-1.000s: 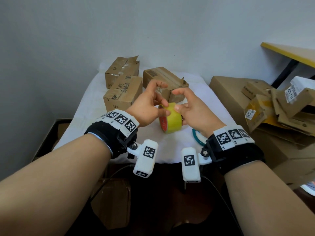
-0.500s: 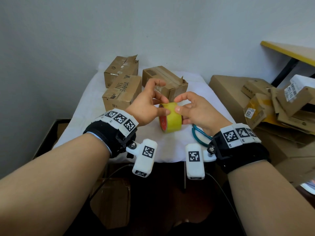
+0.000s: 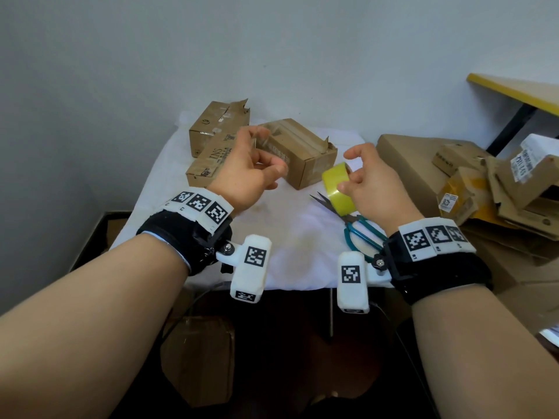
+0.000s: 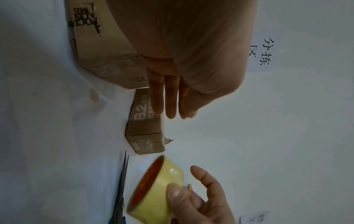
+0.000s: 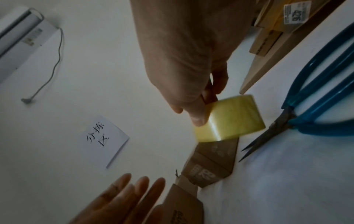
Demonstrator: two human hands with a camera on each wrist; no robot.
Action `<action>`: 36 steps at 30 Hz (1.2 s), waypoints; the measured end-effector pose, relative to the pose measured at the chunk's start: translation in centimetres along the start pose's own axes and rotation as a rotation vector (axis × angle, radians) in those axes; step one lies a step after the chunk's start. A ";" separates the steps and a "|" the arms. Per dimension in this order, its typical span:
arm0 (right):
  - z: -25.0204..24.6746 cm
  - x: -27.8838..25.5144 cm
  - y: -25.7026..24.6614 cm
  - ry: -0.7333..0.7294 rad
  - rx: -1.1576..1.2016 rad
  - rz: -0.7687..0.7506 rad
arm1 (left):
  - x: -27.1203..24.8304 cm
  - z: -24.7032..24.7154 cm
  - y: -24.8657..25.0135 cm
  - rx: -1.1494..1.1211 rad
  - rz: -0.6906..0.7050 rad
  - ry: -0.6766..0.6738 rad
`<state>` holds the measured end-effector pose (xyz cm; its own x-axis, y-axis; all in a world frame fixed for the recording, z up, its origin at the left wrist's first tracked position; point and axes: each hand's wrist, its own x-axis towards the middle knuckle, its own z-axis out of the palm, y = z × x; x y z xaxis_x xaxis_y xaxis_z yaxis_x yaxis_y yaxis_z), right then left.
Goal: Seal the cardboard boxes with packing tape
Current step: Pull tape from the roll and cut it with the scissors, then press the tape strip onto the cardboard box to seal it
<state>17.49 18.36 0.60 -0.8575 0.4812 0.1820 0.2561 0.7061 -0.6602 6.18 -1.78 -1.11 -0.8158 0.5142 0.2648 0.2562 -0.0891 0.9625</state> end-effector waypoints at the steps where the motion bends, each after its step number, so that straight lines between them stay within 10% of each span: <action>1: 0.2 0.0 0.3 -0.001 -0.097 -0.013 | -0.1 -0.2 0.1 -0.001 -0.002 -0.010; 12: 2.5 0.6 0.1 -0.100 -0.372 0.026 | -0.2 -4.7 2.5 0.013 0.036 0.133; 21: 4.1 0.1 -6.7 -0.129 0.400 0.004 | -1.3 -10.6 2.5 -0.241 -0.254 0.048; 36: 9.2 0.2 -12.7 -0.368 0.559 0.025 | -3.2 -13.3 1.6 -0.175 -0.466 -0.141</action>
<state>9.99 4.69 2.30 -0.9760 0.2152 -0.0336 0.0934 0.2739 -0.9572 2.29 -14.87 0.39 -0.7420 0.6418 -0.1936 -0.2182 0.0419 0.9750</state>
